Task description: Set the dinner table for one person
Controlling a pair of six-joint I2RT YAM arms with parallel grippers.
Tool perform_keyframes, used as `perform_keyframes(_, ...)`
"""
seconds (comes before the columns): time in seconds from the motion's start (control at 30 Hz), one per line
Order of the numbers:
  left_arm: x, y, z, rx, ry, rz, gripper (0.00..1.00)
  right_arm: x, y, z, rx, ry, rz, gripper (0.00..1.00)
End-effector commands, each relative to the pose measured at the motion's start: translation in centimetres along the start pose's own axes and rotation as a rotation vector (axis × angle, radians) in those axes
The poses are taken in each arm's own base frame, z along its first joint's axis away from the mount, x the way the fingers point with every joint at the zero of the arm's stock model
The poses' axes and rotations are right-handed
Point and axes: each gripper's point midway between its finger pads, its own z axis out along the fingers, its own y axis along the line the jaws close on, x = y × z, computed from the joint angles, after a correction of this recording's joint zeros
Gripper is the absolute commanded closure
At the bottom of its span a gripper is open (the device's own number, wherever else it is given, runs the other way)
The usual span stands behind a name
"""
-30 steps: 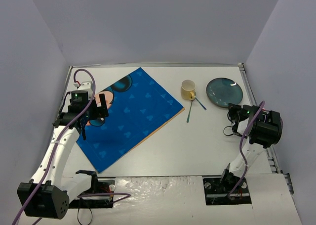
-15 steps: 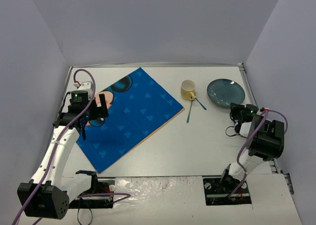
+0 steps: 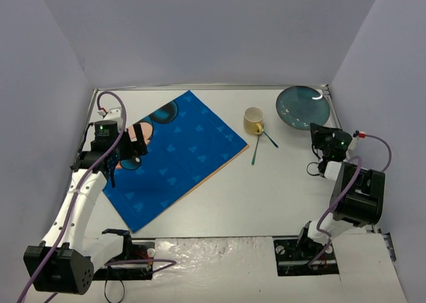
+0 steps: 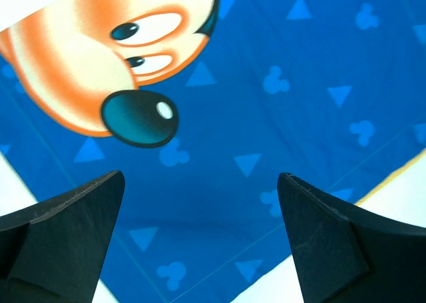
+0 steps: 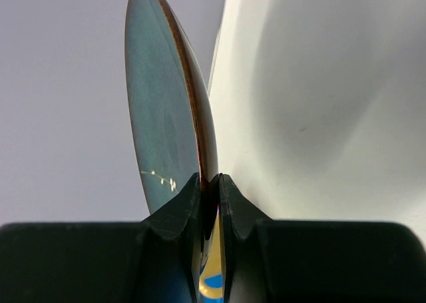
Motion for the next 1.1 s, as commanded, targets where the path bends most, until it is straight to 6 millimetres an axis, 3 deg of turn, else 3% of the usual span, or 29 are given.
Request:
perform_keyframes(0.0, -2.7, -2.7, -0.1, 0.131, -0.085, -0.062, 0.03, 2.2, 16.4, -3.6, -0.494, 0.101, -0.068, 1.00)
perform_keyframes(0.07, -3.4, -4.2, -0.4, 0.205, -0.092, -0.094, 0.03, 4.8, 18.0, -4.4, -0.528, 0.173, -0.099, 1.00)
perform_keyframes(0.2, -4.9, -5.7, -1.1, 0.273, -0.124, -0.127, 0.03, 9.5, 19.1, -5.0, -0.531, 0.306, -0.151, 1.00)
perform_keyframes(0.3, -5.7, -6.5, -1.5, 0.310, -0.137, -0.142, 0.03, 14.0, 19.9, -6.1, -0.551, 0.426, -0.171, 1.00)
perform_keyframes(0.33, -5.7, -6.5, -1.6, 0.312, -0.138, -0.143, 0.03, 14.5, 19.9, -6.1, -0.552, 0.436, -0.175, 1.00)
perform_keyframes(0.4, -5.8, -6.9, -1.7, 0.332, -0.128, -0.150, 0.03, 18.8, 20.1, -7.4, -0.570, 0.543, -0.190, 1.00)
perform_keyframes(0.5, -5.9, -6.7, -2.2, 0.318, -0.131, -0.140, 0.03, 22.5, 20.4, -8.3, -0.584, 0.625, -0.229, 1.00)
perform_keyframes(0.7, -5.0, -2.2, -2.9, 0.095, -0.153, -0.061, 0.03, 30.6, 19.4, -9.3, -0.591, 0.785, -0.294, 1.00)
perform_keyframes(0.9, -3.0, 1.7, -3.6, -0.085, -0.171, -0.038, 0.03, 37.7, 16.5, -9.0, -0.557, 0.907, -0.351, 1.00)
perform_keyframes(1.07, -1.9, 3.8, -3.4, -0.184, -0.185, -0.026, 0.03, 42.1, 15.0, -9.2, -0.561, 0.969, -0.388, 1.00)
